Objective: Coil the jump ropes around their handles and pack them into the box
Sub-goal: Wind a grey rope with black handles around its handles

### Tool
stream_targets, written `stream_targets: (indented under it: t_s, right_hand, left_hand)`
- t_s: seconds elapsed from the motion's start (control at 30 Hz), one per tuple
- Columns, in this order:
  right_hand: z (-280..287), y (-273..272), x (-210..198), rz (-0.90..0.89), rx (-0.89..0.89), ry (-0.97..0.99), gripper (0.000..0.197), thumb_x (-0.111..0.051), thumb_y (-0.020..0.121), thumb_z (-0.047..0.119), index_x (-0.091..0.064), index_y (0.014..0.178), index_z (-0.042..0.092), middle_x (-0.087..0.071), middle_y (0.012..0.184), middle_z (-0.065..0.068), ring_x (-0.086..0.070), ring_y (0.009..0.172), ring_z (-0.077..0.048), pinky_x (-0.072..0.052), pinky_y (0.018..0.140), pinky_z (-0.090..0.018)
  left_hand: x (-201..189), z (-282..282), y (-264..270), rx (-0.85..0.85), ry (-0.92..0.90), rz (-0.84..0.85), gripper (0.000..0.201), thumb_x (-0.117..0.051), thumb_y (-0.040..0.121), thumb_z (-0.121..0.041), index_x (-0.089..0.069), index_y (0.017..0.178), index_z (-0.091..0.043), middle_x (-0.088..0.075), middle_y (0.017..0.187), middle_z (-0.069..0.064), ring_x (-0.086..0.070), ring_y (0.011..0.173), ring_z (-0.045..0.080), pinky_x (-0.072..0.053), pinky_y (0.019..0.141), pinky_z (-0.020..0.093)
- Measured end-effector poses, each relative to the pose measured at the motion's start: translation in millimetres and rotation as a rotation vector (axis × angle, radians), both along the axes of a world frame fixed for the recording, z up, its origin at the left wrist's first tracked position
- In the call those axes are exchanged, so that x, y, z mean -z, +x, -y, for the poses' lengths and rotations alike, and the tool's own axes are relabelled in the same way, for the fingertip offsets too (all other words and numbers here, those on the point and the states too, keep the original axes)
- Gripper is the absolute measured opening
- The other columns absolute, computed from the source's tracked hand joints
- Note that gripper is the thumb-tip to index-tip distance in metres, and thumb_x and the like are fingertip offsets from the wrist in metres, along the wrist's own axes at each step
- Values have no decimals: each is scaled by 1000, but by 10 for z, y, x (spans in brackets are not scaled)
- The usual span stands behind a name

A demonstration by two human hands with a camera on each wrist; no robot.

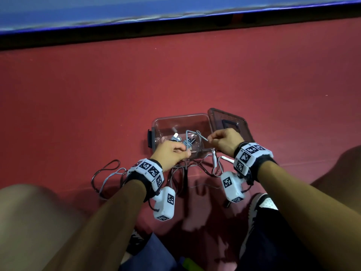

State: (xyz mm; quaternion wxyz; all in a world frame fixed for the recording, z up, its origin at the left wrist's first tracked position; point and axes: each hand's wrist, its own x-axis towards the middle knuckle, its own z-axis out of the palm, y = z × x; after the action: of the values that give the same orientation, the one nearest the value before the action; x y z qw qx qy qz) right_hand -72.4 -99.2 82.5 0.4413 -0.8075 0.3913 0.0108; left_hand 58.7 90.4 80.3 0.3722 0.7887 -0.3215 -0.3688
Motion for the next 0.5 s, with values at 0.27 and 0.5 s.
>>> stream_targets:
  t_s: [0.27, 0.5]
  right_hand:
    - [9, -124, 135, -66, -12, 35, 15, -69, 84, 12, -74, 80, 26, -72, 77, 4, -64, 72, -12, -56, 83, -29]
    - [183, -424, 375, -139, 103, 62, 14, -72, 85, 19, -73, 72, 24, -72, 71, 3, -71, 81, -21, -59, 85, -38]
  left_hand:
    - [234, 68, -51, -12, 63, -13, 7, -75, 87, -20, -79, 83, -16, -74, 73, -1, -61, 68, 6, -56, 83, 33]
    - [432, 316, -255, 13, 46, -49, 17, -79, 86, -21, -77, 89, -4, -70, 75, 9, -57, 71, 12, -50, 75, 26]
